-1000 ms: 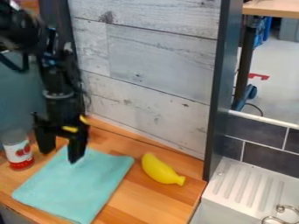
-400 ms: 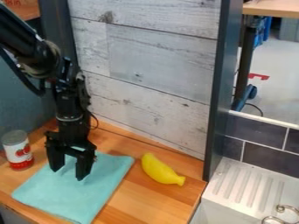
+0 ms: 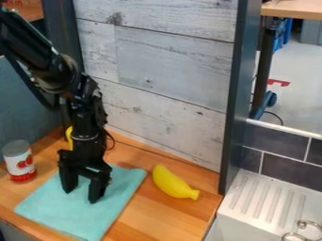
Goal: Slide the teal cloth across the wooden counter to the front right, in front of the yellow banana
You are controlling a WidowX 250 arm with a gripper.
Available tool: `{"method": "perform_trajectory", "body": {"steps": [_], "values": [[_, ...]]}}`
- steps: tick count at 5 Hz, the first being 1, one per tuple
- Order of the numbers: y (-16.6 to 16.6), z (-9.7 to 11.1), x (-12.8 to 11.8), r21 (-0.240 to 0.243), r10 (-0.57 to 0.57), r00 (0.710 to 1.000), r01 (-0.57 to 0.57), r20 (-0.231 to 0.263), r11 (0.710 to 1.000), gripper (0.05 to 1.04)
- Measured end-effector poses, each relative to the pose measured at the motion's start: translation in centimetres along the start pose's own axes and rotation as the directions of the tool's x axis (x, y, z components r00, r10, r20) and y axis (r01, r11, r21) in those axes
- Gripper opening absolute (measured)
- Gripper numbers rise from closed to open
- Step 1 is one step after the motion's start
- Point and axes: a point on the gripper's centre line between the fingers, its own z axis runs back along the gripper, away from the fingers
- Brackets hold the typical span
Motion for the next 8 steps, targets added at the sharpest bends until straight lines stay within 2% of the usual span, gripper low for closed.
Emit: {"method": "perform_trajectory", "body": {"steps": [2, 3, 4, 7, 8], "values": [[-1.3, -1.0, -2.0, 0.016, 0.001, 0.999, 0.0, -0.048, 1.0, 1.002], [-3.1, -1.1, -3.7, 0.006, -0.039, 0.996, 0.04, -0.078, 0.999, 1.002], [-6.2, -0.9, -4.4, 0.004, -0.114, 0.989, 0.115, -0.092, 0.993, 1.003], [-15.1, -0.7, -4.7, -0.054, -0.32, 0.944, 0.317, -0.083, 0.947, 1.003], [-18.3, -0.3, -4.9, -0.044, -0.391, 0.915, 0.388, -0.101, 0.921, 1.002]]}}
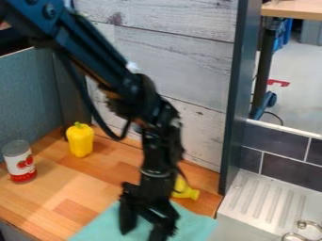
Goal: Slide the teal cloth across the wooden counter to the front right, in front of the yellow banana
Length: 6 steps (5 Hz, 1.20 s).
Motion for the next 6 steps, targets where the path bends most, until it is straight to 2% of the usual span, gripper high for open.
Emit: {"method": "perform_trajectory", "body": {"steps": [1, 2, 3, 4, 5, 6], "values": [[-0.7, 0.0, -0.2, 0.0, 0.012, 1.0, -0.012, 0.0, 1.0, 1.002], [-0.6, 0.1, -1.3, 0.005, 0.081, 0.996, -0.081, -0.021, 0.997, 1.001], [1.2, 1.4, -2.1, -0.005, 0.196, 0.981, -0.196, 0.002, 0.981, 1.001], [4.0, 3.6, -2.4, -0.044, 0.278, 0.958, -0.276, 0.071, 0.96, 1.001], [5.5, 5.2, -1.6, -0.062, 0.288, 0.952, -0.282, 0.103, 0.957, 1.001], [6.2, 6.9, -2.2, -0.03, 0.283, 0.951, -0.281, 0.127, 0.959, 1.001]]}}
